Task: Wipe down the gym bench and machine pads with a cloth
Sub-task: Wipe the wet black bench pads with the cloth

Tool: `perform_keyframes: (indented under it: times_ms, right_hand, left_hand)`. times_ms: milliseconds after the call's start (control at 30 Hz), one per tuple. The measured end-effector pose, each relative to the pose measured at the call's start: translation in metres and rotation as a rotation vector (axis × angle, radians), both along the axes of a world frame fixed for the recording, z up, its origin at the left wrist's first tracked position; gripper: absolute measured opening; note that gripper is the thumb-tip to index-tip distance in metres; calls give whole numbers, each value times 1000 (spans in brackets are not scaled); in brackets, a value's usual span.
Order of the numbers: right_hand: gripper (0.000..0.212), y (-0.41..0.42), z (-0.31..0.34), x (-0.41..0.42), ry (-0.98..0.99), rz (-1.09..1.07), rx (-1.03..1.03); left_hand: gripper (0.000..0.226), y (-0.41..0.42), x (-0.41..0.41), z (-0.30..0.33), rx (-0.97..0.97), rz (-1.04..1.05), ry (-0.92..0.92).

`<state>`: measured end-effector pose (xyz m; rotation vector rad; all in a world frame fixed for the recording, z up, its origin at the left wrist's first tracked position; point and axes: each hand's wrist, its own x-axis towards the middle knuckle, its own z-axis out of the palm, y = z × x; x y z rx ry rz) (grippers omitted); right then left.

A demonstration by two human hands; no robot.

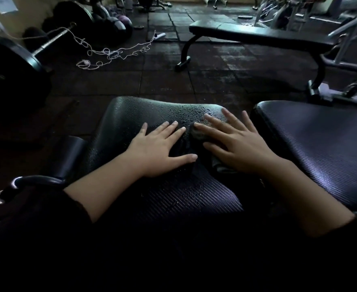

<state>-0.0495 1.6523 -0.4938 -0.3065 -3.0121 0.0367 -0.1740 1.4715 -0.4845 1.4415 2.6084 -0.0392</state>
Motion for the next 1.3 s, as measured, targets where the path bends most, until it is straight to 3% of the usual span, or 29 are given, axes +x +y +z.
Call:
perform_keyframes:
  times_ms: [100, 300, 400, 567, 633, 667, 800, 933, 1067, 1167, 1300]
  right_hand:
    - [57, -4, -6, 8, -61, -46, -140]
    - [63, -8, -5, -13, -30, -46, -105]
    - [53, -1, -4, -43, -37, -60, -99]
    - [46, 50, -5, -102, -26, -105, -148]
    - [55, 69, -7, -102, -21, -92, -189]
    - [61, 76, -10, -97, -9, -69, -197]
    - [38, 72, -19, -53, 194, -147, -445]
    - [59, 34, -17, -11, 143, -115, -297]
    - [66, 7, -10, -21, -6, -102, -100]
    - [48, -1, -4, -61, -56, -71, -76]
    - [44, 28, -1, -112, -41, -123, -95]
  left_hand:
    - [105, -2, -4, -7, 30, -15, -23]
    - [104, -1, -6, -12, 62, -18, -21]
    - [104, -1, -6, -14, 65, -14, -11]
    - [100, -3, -6, -14, 83, -15, -25]
    - [99, -4, -6, -14, 92, -13, -31]
    - [99, -4, -6, -15, 95, -14, -31]
    - [101, -4, -8, -16, 96, -18, -28]
    - [101, -2, -8, -16, 87, -21, -18]
    - [100, -1, -8, -17, 77, -24, -8]
    - [100, -2, -9, -17, 79, -27, -1]
    - [99, -3, -8, -16, 81, -30, -12]
